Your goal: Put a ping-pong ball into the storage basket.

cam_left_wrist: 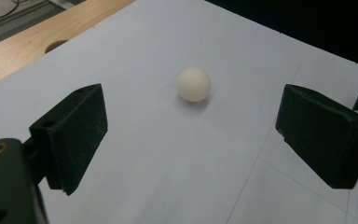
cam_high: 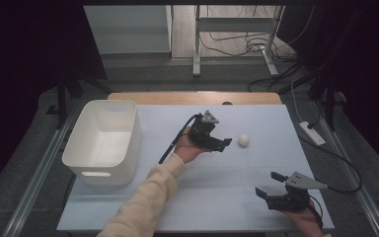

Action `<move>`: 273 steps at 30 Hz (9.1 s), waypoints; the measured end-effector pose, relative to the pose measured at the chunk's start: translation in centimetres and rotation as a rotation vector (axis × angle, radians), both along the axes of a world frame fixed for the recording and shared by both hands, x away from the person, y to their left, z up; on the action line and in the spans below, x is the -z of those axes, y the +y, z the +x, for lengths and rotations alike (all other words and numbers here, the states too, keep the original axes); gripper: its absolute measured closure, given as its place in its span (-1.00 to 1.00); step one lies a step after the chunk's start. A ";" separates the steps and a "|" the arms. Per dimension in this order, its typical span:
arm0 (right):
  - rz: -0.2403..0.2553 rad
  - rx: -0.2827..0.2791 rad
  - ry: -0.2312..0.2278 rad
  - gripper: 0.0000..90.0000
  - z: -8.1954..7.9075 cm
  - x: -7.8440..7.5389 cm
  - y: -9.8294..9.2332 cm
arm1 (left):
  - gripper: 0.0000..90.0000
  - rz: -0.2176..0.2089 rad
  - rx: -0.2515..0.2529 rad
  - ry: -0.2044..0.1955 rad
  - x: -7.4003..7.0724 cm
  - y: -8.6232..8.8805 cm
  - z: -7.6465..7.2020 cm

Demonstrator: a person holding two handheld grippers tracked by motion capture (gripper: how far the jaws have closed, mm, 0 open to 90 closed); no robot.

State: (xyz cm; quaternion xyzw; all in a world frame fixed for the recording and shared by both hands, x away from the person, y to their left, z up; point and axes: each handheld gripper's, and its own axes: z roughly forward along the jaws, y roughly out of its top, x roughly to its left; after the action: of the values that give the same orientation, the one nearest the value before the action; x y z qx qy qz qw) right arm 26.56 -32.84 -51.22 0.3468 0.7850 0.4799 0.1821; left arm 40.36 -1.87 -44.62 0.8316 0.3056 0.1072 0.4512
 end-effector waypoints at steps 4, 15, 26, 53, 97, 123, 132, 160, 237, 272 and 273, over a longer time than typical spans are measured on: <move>0.000 0.001 0.000 -0.71 0.0 0.0 0.0 | -0.78 0.005 0.006 -0.001 0.1 -0.4 0.1; 0.000 0.000 -0.004 -0.71 0.0 -0.1 0.0 | -0.78 0.014 0.017 0.000 0.2 -1.3 0.3; 0.002 -0.003 0.000 -0.71 0.0 0.0 0.1 | -0.78 0.024 0.028 0.000 0.4 -2.0 0.6; -0.003 -0.010 0.004 -0.71 0.1 0.1 0.3 | -0.78 0.031 0.028 0.008 1.0 -3.3 1.2; 0.005 -0.007 -0.003 -0.71 0.0 0.0 0.1 | -0.78 0.056 0.015 0.021 2.7 -5.5 2.9; 0.013 -0.009 -0.005 -0.71 0.1 0.0 0.1 | -0.78 0.076 0.017 0.040 3.9 -7.4 4.2; 0.013 -0.010 -0.004 -0.71 0.1 -0.1 0.1 | -0.78 0.080 0.009 0.053 4.5 -7.8 4.8; 0.010 -0.007 -0.006 -0.71 0.1 0.0 0.0 | -0.77 0.095 0.034 0.074 6.0 -8.9 5.4; 0.013 0.006 -0.007 -0.71 0.0 0.0 -0.4 | 0.13 0.113 0.064 0.089 7.7 -10.6 6.4; 0.001 0.005 -0.008 -0.71 0.0 0.0 -0.2 | 0.13 0.061 0.076 0.061 5.1 -7.3 4.0; -0.002 0.006 -0.007 -0.71 0.0 0.0 -0.2 | 0.13 0.059 0.073 0.059 5.1 -7.2 3.9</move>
State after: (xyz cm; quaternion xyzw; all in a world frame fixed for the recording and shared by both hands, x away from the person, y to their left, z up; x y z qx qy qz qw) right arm 26.60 -32.99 -51.26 0.3470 0.7839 0.4799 0.1867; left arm 44.28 -9.02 -49.77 0.8580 0.2848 0.0749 0.4207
